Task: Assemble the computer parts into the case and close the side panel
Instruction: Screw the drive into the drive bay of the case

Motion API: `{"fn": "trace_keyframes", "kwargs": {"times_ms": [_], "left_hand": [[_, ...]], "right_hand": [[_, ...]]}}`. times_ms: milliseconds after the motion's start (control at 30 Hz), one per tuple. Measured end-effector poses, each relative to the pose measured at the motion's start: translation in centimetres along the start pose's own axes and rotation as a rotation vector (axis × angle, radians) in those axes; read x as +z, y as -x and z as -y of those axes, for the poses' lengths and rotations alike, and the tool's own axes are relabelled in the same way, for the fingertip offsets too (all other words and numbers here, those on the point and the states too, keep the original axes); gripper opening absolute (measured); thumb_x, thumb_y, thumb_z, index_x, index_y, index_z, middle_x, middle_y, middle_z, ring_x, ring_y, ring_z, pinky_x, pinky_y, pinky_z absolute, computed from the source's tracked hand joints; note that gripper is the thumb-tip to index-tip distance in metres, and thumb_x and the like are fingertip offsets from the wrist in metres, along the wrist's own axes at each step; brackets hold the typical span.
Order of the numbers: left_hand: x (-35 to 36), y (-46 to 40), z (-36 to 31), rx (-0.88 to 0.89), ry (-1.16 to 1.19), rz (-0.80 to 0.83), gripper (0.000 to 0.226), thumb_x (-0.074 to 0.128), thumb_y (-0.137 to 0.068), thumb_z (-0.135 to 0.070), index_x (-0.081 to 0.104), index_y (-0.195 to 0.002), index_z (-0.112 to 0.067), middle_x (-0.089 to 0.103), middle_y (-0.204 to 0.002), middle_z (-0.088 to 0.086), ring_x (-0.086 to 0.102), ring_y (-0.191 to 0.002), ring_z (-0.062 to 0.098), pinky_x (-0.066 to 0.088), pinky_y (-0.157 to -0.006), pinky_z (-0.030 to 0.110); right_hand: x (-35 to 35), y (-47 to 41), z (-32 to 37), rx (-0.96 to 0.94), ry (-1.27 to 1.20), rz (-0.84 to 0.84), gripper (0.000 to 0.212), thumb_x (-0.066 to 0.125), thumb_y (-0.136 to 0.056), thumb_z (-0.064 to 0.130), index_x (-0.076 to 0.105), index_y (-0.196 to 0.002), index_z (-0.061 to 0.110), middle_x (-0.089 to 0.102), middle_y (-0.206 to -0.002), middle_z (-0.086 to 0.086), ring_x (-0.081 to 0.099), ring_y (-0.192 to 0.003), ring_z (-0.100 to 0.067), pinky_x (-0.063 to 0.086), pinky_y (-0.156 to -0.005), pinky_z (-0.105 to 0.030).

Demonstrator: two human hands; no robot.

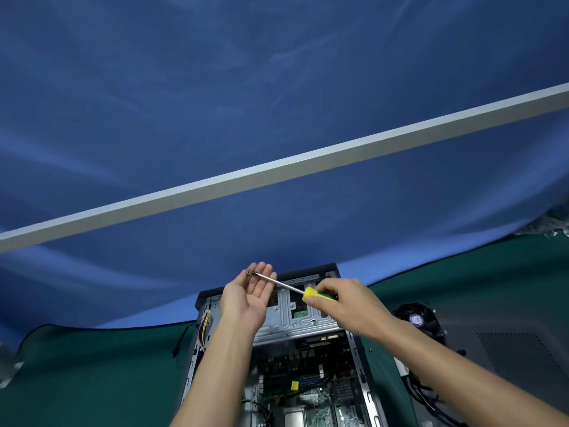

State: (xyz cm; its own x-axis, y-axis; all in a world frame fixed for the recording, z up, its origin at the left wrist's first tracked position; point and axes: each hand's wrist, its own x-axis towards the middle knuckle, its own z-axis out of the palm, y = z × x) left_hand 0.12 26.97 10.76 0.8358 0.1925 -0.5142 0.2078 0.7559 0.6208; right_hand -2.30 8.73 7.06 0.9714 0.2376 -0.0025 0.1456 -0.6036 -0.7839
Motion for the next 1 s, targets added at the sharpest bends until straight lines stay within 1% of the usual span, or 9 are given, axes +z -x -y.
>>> {"fn": "trace_keyframes", "kwargs": {"times_ms": [333,467,533,567,633,700,767,867,1000], "left_hand": [[-1.6,-0.2,0.3,0.094,-0.177,0.028,0.028,0.036,-0.102,-0.011,0.056,-0.090,0.005,0.065,-0.091,0.020,0.066,-0.080,0.028,0.051,-0.066,0.040],[-1.9,-0.5,1.2,0.089,-0.211,-0.002,0.030,0.035,-0.103,-0.014,0.056,-0.090,0.002,0.066,-0.089,0.018,0.067,-0.076,0.026,0.052,-0.062,0.036],[-1.9,-0.6,1.8,0.075,-0.166,-0.007,0.030,0.037,-0.102,-0.015,0.057,-0.088,0.002,0.066,-0.088,0.017,0.067,-0.077,0.026,0.051,-0.063,0.037],[-2.0,-0.7,2.0,0.073,-0.138,-0.014,0.029,0.038,-0.102,-0.015,0.056,-0.088,0.002,0.066,-0.087,0.017,0.066,-0.078,0.026,0.051,-0.063,0.037],[-2.1,-0.7,2.4,0.072,-0.074,-0.038,0.028,0.039,-0.102,-0.015,0.056,-0.086,0.002,0.065,-0.087,0.016,0.065,-0.083,0.028,0.051,-0.068,0.040],[-2.2,-0.7,2.9,0.053,-0.004,-0.063,0.029,0.038,-0.102,-0.015,0.054,-0.085,0.002,0.064,-0.094,0.017,0.062,-0.091,0.028,0.049,-0.079,0.043],[-2.1,-0.6,3.5,0.011,0.062,-0.074,0.028,0.038,-0.102,-0.015,0.053,-0.085,0.002,0.060,-0.105,0.019,0.059,-0.097,0.028,0.046,-0.087,0.044],[-1.4,-0.4,4.8,-0.051,0.134,-0.074,0.030,0.036,-0.103,-0.015,0.052,-0.084,0.002,0.059,-0.103,0.018,0.056,-0.101,0.029,0.044,-0.091,0.045],[-0.8,-0.4,6.1,-0.116,0.158,-0.089,0.027,0.035,-0.103,-0.012,0.046,-0.082,0.000,0.058,-0.089,0.019,0.058,-0.092,0.033,0.044,-0.087,0.048]], "right_hand": [[-0.2,-0.2,0.2,-0.009,0.044,0.000,0.027,0.059,-0.084,0.058,0.073,-0.087,0.035,0.066,-0.069,-0.001,0.042,-0.048,-0.006,0.037,-0.054,-0.027],[-1.6,-0.6,1.1,0.037,0.157,0.061,0.031,0.060,-0.082,0.060,0.073,-0.079,0.032,0.068,-0.067,0.000,0.056,-0.056,-0.013,0.045,-0.058,-0.029],[-2.4,-0.9,1.7,0.083,0.101,0.132,0.025,0.065,-0.082,0.053,0.071,-0.084,0.029,0.070,-0.067,0.003,0.058,-0.050,-0.010,0.047,-0.054,-0.026],[-2.8,-1.0,2.0,0.109,0.014,0.164,0.018,0.068,-0.082,0.044,0.068,-0.091,0.029,0.071,-0.069,0.003,0.058,-0.046,-0.009,0.045,-0.047,-0.023],[-3.9,-1.1,2.4,0.175,-0.250,0.187,0.026,0.066,-0.083,0.017,0.059,-0.108,0.024,0.070,-0.079,-0.002,0.062,-0.047,-0.015,0.041,-0.040,-0.020],[-4.9,-1.0,2.7,0.188,-0.548,0.093,0.034,0.063,-0.082,0.000,0.055,-0.111,0.017,0.070,-0.084,-0.006,0.066,-0.052,-0.023,0.050,-0.044,-0.025],[-5.2,-0.7,3.1,0.139,-0.687,-0.114,0.028,0.069,-0.081,-0.002,0.058,-0.102,0.012,0.070,-0.083,-0.010,0.069,-0.057,-0.027,0.058,-0.054,-0.032],[-4.2,-0.2,3.2,0.088,-0.607,-0.394,0.015,0.073,-0.080,0.007,0.059,-0.086,0.011,0.067,-0.078,-0.012,0.069,-0.055,-0.026,0.058,-0.052,-0.034],[-3.4,0.1,2.4,0.008,-0.416,-0.534,0.018,0.072,-0.080,0.017,0.055,-0.074,0.017,0.064,-0.065,-0.009,0.063,-0.046,-0.022,0.047,-0.039,-0.030]]}}
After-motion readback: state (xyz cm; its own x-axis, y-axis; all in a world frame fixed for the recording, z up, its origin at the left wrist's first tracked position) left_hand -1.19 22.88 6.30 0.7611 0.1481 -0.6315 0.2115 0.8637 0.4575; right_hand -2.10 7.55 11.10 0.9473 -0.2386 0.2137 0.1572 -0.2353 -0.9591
